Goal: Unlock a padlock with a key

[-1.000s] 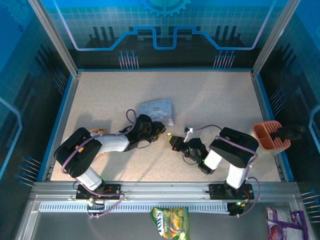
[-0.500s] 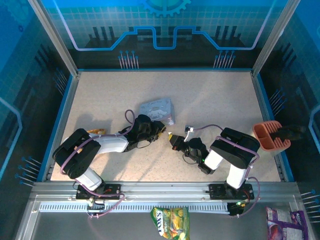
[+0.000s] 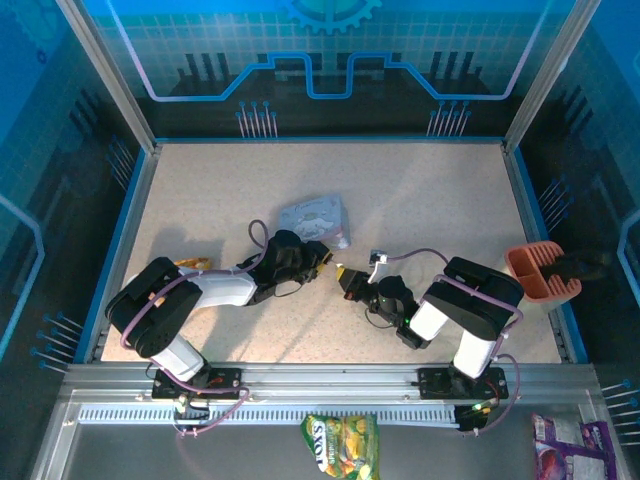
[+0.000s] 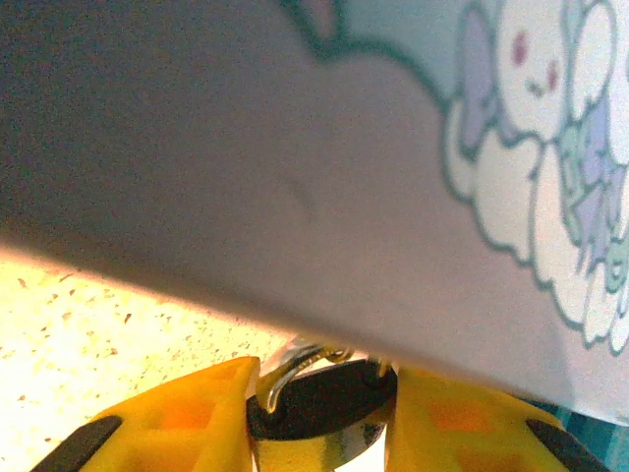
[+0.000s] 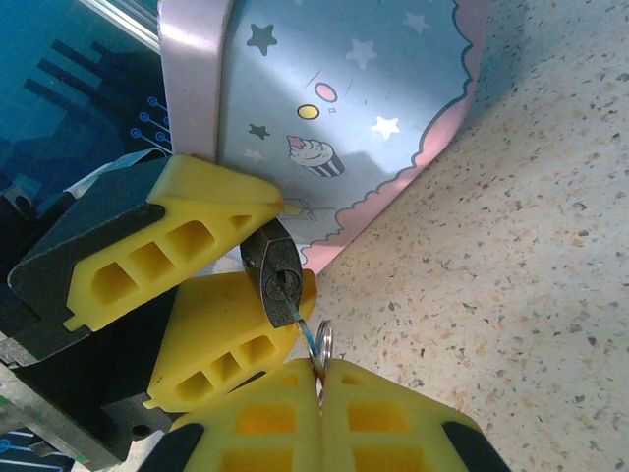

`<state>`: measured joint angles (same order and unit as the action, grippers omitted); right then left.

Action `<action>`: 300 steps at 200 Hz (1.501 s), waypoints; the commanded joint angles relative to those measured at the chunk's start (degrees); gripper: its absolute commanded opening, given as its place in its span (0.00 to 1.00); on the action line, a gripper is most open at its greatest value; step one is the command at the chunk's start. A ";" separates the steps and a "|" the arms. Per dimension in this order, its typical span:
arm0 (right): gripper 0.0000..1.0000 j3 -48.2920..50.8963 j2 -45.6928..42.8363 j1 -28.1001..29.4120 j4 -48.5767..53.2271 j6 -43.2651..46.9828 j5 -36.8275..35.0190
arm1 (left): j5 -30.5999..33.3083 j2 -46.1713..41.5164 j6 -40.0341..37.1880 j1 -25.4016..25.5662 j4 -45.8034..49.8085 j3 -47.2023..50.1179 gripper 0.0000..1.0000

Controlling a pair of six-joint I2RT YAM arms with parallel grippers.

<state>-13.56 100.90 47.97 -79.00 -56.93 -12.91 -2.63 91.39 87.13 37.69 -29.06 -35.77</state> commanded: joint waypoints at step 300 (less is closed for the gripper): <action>0.00 -1.40 -1.88 0.73 -2.56 0.07 1.86 | 0.02 0.72 1.14 4.40 -1.89 -1.32 0.06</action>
<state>-13.17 99.94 48.01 -78.22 -56.80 -12.43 0.43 91.61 88.20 40.03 -29.06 -35.73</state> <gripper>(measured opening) 0.047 0.301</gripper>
